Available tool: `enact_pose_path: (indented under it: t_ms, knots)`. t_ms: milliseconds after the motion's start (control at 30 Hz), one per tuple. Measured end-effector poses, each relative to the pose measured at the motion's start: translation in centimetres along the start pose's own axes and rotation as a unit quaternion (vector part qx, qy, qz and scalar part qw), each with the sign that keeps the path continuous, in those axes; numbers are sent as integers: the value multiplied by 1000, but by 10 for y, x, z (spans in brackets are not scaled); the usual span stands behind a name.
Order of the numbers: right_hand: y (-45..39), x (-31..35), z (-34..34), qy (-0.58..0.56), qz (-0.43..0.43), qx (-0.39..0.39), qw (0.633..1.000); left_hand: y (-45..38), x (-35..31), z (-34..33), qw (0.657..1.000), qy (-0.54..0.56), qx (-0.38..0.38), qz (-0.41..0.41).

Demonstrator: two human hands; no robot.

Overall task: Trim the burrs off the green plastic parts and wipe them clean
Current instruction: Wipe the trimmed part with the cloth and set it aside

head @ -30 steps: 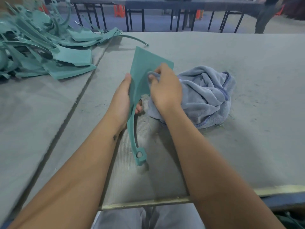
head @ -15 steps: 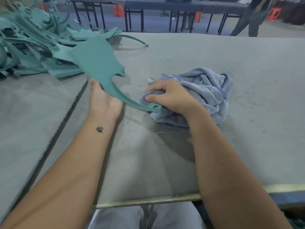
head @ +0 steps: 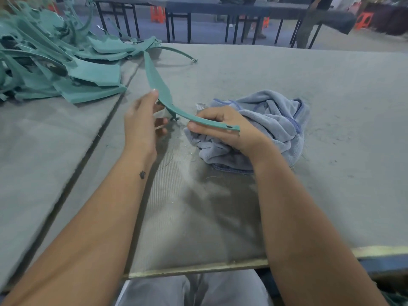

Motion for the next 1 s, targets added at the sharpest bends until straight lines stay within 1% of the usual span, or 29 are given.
enact_pose_path:
  t_ms: [67, 133, 167, 233, 333, 400, 500, 567, 633, 700, 767, 800, 833, 900, 1000]
  knots:
    - [-2, -5, 3, -46, -30, -37, 998, -1, -1, 3, 999, -41, -12, -1]
    - [-4, -12, 9, -107, -76, -68, 989, -3, 0, 6, 997, -66, -19, 20]
    - [-5, -15, 11, -122, -85, -78, 986, -4, 2, 7, 997, -71, -11, 38]
    - [-7, -15, 13, -130, -76, -89, 985, -5, 5, 7, 995, -74, 24, 66]
    - [-12, -15, 14, -75, -46, -134, 987, -3, 4, 4, 993, -65, 69, 76]
    - [-13, -16, 16, -36, -35, -163, 985, -3, 4, 3, 994, -13, 72, 83]
    - [-11, -15, 21, -25, -22, -159, 987, -2, 5, 3, 987, 71, 84, 113]
    - [-10, -15, 23, -29, -25, -165, 986, 0, 5, 3, 981, 99, 96, 135]
    - [-9, -13, 22, -27, -30, -167, 985, 1, 6, 3, 978, 115, 80, 154]
    - [-10, -11, 14, 1, -31, -138, 990, 1, 6, 3, 974, 159, 51, 155]
    - [-10, -9, 4, 94, -41, -98, 990, 0, 5, 2, 965, 221, 14, 141]
    - [-11, -9, 0, 151, -46, -88, 984, -1, 5, 1, 965, 232, -3, 126]
    - [-12, -7, -2, 198, -45, -88, 975, -2, 6, 0, 968, 228, -15, 108]
    - [-13, -2, -3, 237, -15, -121, 964, 0, 10, -4, 977, 196, -25, 83]
    - [-12, 5, 0, 232, 31, -231, 944, 6, 20, -16, 993, 104, 7, 61]
Point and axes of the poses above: each hand's wrist, its own y-axis away from the middle knuckle, its own z-axis out of the back of the hand, x = y × z, the point moved 5 cm from there along -y, towards the middle knuckle, and after that the axes turned 1 degree about -x, right-handed, at the moved point
